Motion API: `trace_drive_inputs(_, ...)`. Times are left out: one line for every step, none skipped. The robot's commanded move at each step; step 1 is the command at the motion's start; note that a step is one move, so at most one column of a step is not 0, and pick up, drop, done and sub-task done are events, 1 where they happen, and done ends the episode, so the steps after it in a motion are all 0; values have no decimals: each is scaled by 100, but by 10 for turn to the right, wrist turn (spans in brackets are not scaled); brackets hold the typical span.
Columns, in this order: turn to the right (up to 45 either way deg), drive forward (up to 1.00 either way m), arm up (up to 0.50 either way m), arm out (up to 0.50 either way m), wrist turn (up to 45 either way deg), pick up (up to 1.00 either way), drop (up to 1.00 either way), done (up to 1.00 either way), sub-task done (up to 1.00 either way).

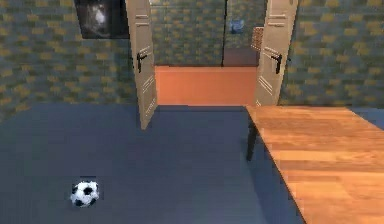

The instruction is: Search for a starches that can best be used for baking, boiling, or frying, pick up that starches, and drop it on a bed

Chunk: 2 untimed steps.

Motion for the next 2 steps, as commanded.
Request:
trace_drive_inputs(0,100,0,0,0,0,0,0,0)
trace_drive_inputs(30,0,0,0,0,0,0,0,0)
